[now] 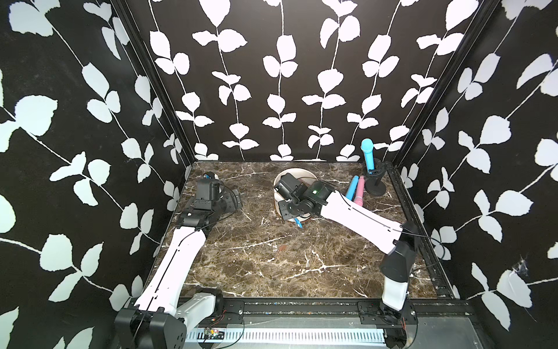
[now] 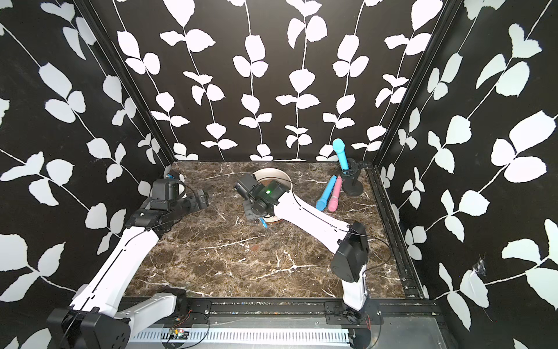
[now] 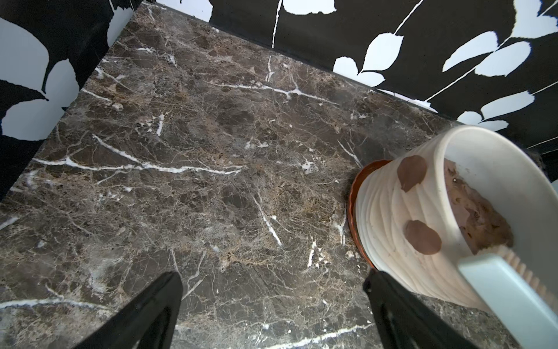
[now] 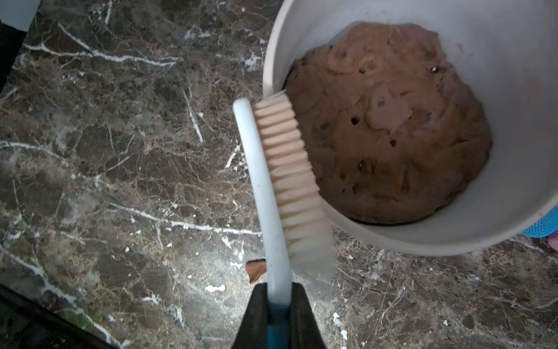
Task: Scrub the dried mud off the ceramic pot
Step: Brush off the soil from the pot.
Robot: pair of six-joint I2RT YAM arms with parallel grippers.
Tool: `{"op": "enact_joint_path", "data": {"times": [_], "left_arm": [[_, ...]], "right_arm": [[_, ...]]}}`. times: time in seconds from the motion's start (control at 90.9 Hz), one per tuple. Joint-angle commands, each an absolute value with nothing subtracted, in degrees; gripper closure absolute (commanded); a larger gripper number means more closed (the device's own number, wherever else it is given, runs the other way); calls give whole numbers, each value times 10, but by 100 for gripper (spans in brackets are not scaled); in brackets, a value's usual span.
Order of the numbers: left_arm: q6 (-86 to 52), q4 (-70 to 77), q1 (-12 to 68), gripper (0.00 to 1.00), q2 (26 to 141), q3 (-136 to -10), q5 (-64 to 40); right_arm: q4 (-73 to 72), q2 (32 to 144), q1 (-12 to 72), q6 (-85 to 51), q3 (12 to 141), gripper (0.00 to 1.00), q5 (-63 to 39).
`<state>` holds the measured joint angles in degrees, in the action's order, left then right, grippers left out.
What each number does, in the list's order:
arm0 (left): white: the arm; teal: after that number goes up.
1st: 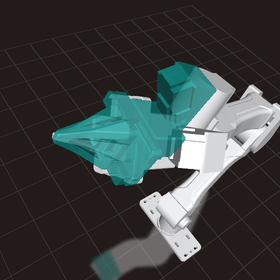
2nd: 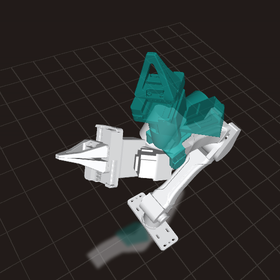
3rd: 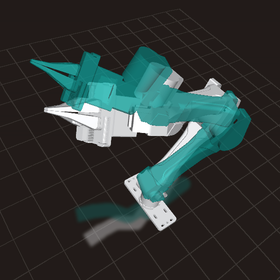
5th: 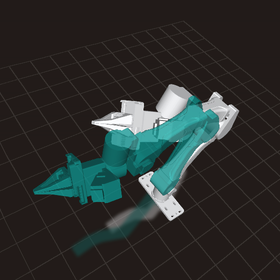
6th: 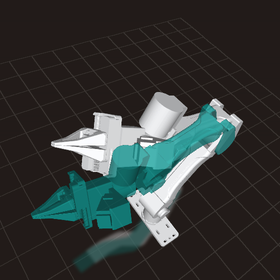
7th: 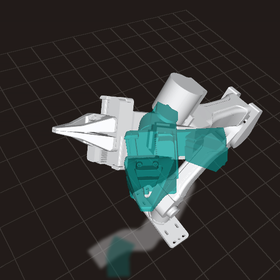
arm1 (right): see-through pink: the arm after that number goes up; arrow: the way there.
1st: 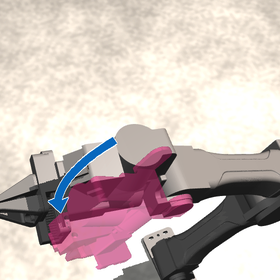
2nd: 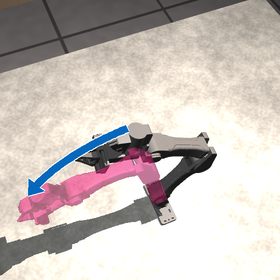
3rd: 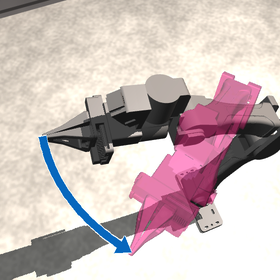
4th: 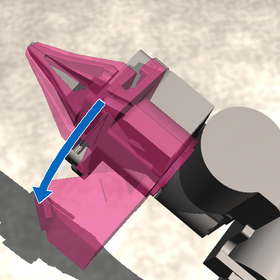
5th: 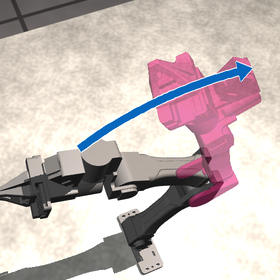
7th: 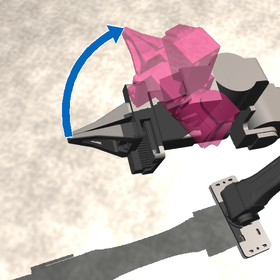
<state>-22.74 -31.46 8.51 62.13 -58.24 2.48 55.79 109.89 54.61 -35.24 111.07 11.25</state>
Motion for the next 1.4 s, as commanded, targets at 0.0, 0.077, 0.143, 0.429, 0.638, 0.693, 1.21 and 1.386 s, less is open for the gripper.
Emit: {"op": "enact_joint_path", "data": {"times": [0.0, 0.077, 0.143, 0.429, 0.638, 0.693, 1.21, 1.386], "left_arm": [[-213, -325, 81, 2, 606, -568, 34], [-205, -332, 80, 1, 600, -565, 41], [-202, -335, 79, 2, 590, -557, 48], [-204, -330, 78, 2, 575, -530, 76], [-198, -330, 78, 1, 580, -524, 82], [-196, -331, 78, 2, 579, -523, 87], [-186, -329, 78, 1, 575, -509, 99], [-184, -329, 78, 1, 575, -508, 102]], "right_arm": [[581, 1126, 535, -385, 1149, 100, 171], [591, 1137, 536, -392, 1165, 100, 138], [603, 1137, 538, -397, 1183, 100, 111], [616, 1117, 530, -451, 1217, 100, 49], [622, 1152, 525, -530, 1251, 100, 21], [622, 1161, 525, -551, 1256, 100, 10], [669, 1256, 527, -560, 1350, 100, 73], [680, 1264, 529, -542, 1339, 100, 138]]}}
